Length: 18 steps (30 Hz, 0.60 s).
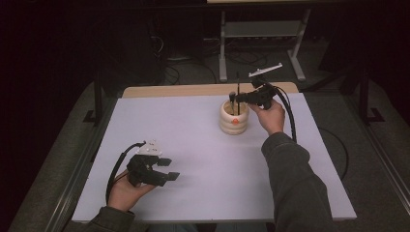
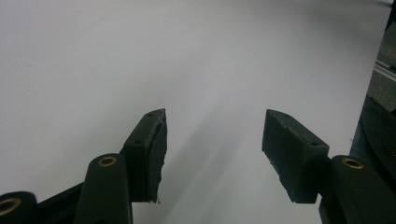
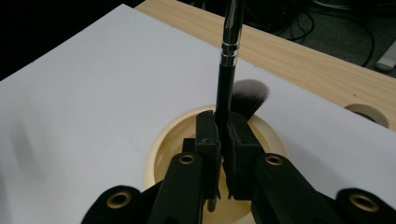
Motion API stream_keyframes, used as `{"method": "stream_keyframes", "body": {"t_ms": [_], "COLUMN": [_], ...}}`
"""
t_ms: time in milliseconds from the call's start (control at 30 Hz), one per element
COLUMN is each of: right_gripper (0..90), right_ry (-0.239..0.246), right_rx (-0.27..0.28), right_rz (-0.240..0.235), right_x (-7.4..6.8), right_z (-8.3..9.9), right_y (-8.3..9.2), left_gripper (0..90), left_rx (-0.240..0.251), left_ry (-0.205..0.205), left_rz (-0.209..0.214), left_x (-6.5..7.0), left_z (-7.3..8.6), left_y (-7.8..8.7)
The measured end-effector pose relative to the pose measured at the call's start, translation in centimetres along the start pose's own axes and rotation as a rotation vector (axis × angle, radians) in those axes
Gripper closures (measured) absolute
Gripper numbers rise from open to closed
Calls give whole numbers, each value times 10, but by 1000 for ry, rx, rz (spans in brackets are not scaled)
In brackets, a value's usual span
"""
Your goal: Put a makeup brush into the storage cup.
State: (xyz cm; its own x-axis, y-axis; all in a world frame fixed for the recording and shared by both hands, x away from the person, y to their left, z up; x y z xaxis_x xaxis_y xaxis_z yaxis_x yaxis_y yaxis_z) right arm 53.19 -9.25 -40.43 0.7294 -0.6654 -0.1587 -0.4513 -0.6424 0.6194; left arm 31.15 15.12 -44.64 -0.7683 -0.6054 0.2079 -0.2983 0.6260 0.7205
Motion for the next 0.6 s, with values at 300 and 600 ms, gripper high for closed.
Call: {"method": "stream_keyframes", "body": {"t_ms": [300,600], "right_gripper": [759,679], "right_ry": [3,-1], "right_rx": [4,6], "right_rz": [8,24], "right_x": [-1,-1], "right_z": [4,12], "right_y": [2,11], "left_gripper": [399,394], "left_rx": [-10,4], "left_ry": [-14,6], "left_rz": [-1,-2], "left_x": [-1,-2], "left_z": [1,0], "left_y": [-2,-3]}}
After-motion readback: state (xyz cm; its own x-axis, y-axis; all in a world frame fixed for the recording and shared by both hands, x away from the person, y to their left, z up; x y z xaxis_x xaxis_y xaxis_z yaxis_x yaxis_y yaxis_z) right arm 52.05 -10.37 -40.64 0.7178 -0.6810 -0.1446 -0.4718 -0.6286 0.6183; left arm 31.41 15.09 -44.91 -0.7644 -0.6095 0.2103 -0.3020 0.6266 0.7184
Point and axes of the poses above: each handheld gripper's, and its own axes: y roughly backward along the jaws, z roughly out of its underside, x roughly to its right, the point moved 10 cm from there along -y, roughly forward along the jaws, and after that the axes turned 7 degrees about y, right-handed, at the moved point
